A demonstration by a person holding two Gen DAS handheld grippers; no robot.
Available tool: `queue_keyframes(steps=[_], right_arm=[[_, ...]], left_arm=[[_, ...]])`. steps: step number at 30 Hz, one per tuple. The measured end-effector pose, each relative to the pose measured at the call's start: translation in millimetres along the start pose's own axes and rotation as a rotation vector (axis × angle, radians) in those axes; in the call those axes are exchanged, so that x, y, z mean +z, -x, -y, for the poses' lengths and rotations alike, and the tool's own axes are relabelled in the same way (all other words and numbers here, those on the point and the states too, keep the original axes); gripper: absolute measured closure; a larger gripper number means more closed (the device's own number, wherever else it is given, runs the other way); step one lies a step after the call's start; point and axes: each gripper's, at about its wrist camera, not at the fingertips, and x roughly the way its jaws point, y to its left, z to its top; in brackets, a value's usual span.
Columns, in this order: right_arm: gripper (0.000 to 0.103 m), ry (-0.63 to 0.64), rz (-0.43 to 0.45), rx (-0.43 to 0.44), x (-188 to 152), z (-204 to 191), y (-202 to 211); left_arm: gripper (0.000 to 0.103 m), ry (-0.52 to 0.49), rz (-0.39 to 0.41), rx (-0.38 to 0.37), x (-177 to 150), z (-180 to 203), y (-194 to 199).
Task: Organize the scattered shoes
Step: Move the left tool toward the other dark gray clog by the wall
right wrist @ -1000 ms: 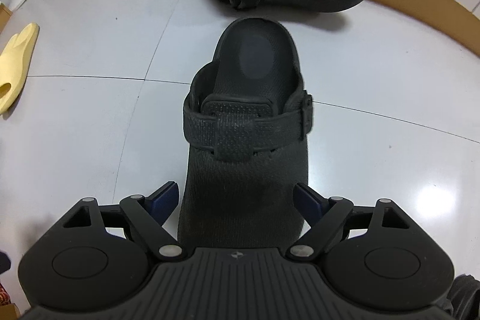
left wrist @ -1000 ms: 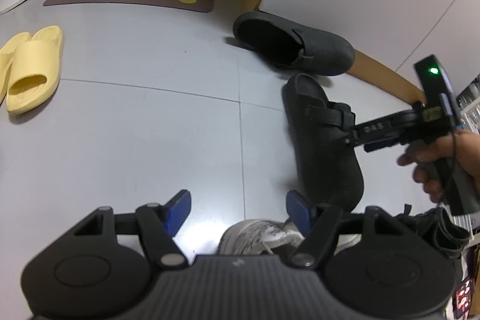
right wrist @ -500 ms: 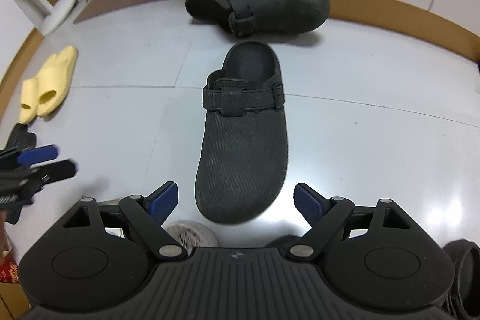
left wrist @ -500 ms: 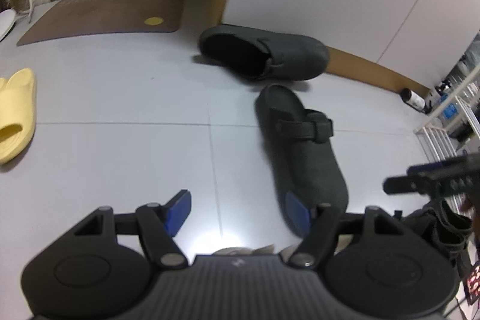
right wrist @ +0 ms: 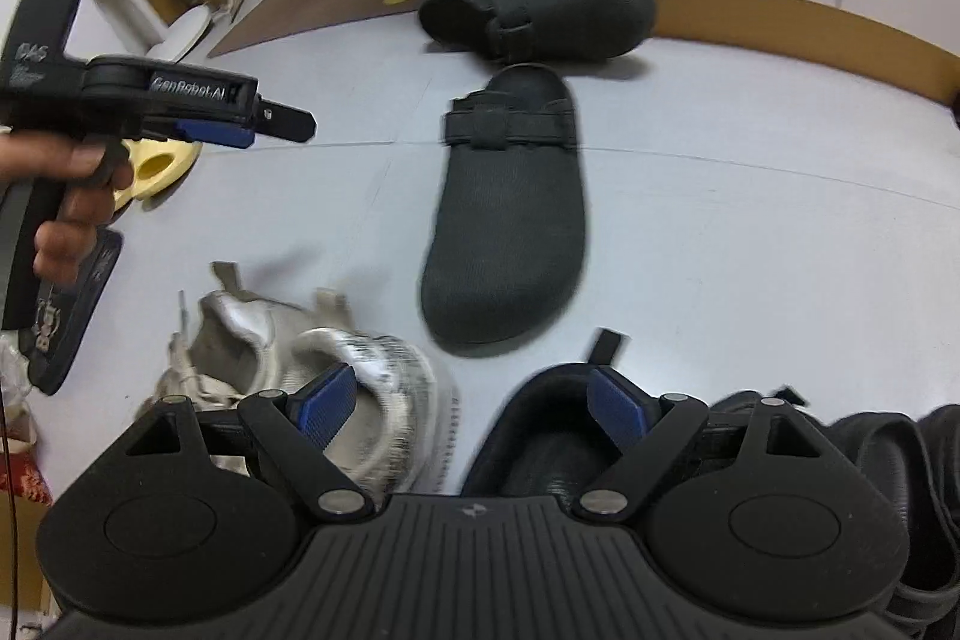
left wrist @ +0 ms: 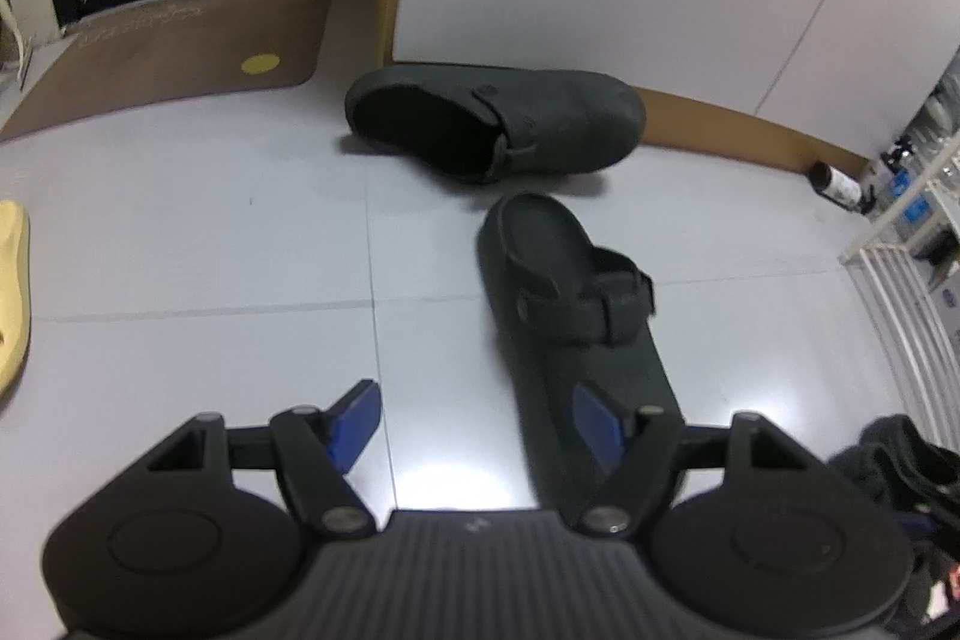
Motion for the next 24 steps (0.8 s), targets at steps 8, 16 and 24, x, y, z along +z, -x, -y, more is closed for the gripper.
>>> queue_keyframes(steps=[8, 16, 24], right_arm=[[0.015, -0.067, 0.023, -0.023, -6, 28, 9], [0.015, -0.095, 0.029, -0.014, -22, 49, 16], [0.015, -0.134, 0.036, -0.015, -27, 70, 22]], left_arm=[[0.030, 0.019, -0.037, 0.008, 38, 12, -33], [0.030, -0.018, 0.009, 0.034, 83, 32, -61], [0.030, -0.028, 0.044, 0.015, 109, 35, -95]])
